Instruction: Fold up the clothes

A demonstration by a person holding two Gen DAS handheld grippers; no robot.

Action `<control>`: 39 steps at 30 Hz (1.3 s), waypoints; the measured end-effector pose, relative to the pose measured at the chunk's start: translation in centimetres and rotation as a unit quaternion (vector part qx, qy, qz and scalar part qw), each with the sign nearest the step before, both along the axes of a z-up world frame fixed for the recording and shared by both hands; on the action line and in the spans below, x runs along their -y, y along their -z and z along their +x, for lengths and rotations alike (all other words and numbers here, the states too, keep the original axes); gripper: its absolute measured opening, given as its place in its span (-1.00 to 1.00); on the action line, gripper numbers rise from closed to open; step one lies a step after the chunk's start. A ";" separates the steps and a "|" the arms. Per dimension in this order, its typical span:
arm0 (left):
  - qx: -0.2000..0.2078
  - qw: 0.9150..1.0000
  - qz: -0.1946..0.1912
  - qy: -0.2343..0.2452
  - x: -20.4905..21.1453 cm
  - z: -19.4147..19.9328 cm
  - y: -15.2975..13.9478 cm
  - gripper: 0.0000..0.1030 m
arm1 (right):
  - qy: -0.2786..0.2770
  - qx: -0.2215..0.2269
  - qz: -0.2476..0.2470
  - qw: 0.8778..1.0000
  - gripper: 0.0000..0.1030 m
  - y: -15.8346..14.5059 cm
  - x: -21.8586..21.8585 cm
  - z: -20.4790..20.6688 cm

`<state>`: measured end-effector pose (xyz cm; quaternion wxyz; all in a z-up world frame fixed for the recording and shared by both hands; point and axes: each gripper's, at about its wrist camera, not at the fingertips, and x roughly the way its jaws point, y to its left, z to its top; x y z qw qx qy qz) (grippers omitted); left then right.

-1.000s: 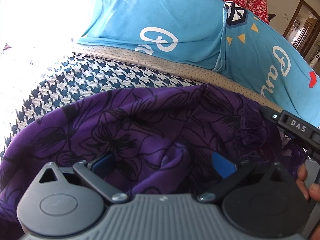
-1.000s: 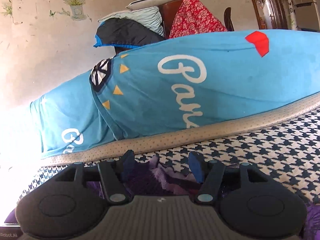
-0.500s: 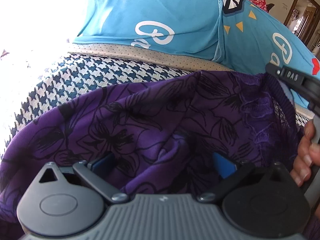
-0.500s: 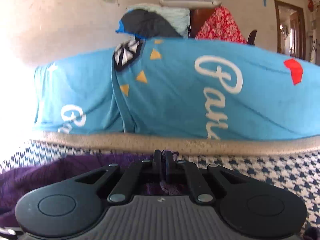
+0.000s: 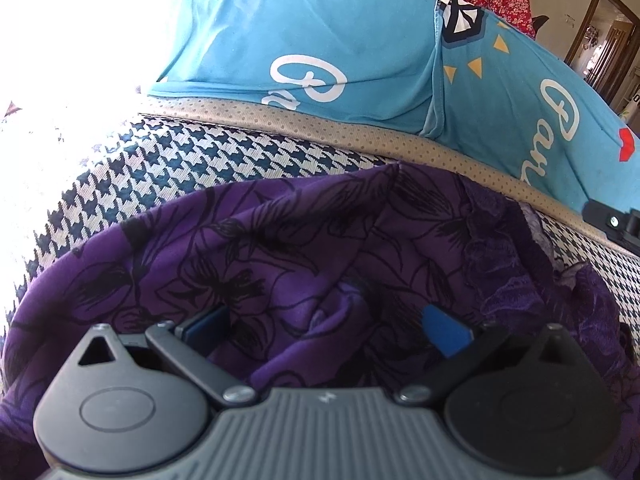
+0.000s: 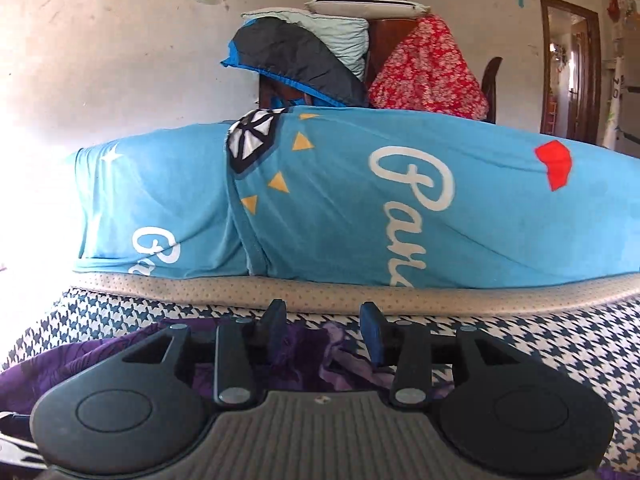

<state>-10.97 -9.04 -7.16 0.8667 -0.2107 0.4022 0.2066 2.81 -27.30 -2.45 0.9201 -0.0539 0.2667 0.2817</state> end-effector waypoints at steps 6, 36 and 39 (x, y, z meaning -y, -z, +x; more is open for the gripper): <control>0.003 1.000 0.005 0.018 1.0 0.0 -0.2 1.00 | 0.124 -0.041 -0.015 0.991 -0.06 -1.1 8.5 0.2; -0.016 0.998 0.038 0.047 3.0 0.4 1.1 1.00 | 0.287 -0.047 -0.113 0.950 -0.79 1.3 18.5 -0.5; -0.017 0.998 0.039 0.045 3.0 0.4 1.2 1.00 | 0.417 0.046 -0.155 0.894 -0.71 -0.7 20.6 -0.8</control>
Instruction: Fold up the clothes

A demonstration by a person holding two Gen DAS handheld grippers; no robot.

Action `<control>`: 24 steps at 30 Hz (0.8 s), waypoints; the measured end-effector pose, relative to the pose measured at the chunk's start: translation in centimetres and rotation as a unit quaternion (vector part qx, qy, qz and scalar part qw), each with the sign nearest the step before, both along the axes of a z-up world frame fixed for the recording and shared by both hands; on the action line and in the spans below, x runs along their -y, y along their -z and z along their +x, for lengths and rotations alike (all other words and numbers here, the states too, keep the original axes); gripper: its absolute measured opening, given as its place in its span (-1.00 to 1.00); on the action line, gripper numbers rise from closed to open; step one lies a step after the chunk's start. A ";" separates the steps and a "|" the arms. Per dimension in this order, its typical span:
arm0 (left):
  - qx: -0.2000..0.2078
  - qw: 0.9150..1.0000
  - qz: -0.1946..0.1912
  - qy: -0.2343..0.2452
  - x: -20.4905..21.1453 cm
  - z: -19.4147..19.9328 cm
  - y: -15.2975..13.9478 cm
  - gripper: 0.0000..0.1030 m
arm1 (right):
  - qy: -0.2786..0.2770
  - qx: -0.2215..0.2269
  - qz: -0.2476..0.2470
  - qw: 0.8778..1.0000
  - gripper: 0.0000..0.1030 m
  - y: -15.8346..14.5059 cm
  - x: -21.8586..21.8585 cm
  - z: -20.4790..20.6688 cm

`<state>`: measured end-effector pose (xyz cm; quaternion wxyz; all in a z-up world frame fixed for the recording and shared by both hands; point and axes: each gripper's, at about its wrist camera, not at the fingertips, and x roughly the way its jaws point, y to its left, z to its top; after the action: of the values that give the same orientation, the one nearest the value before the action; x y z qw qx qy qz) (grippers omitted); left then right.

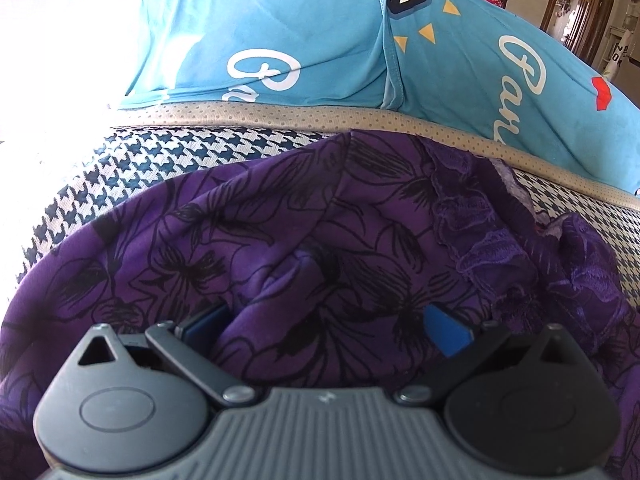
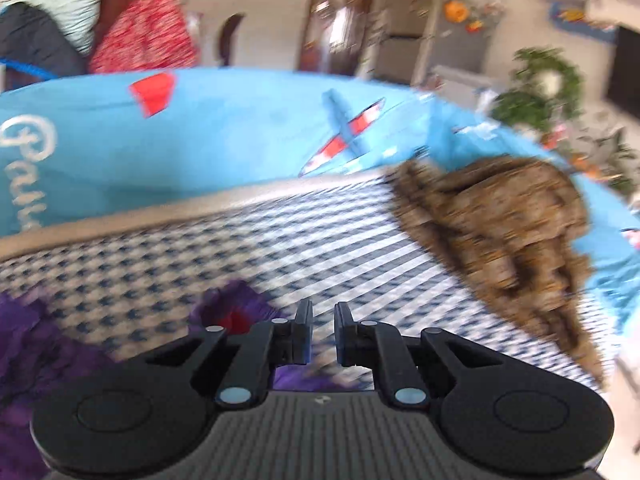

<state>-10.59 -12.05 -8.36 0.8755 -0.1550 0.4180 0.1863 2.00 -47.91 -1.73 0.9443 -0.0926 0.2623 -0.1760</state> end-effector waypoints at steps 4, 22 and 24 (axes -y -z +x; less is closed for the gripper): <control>-0.001 1.000 0.004 0.000 0.1 0.0 0.0 1.00 | 0.045 0.038 0.030 0.998 0.00 -1.7 2.3 -0.4; -0.002 1.000 0.008 -0.014 -0.7 0.2 0.1 1.00 | -0.304 -0.073 0.146 0.939 0.04 2.4 -5.1 0.0; -0.003 1.000 0.007 -0.025 -1.3 0.3 0.2 1.00 | -0.315 -0.087 0.142 0.934 0.04 3.1 -5.7 0.1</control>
<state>-10.33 -10.75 -8.53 0.8701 -0.1590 0.4157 0.2119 2.09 -42.23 -4.83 0.9280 -0.0502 0.3234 0.1782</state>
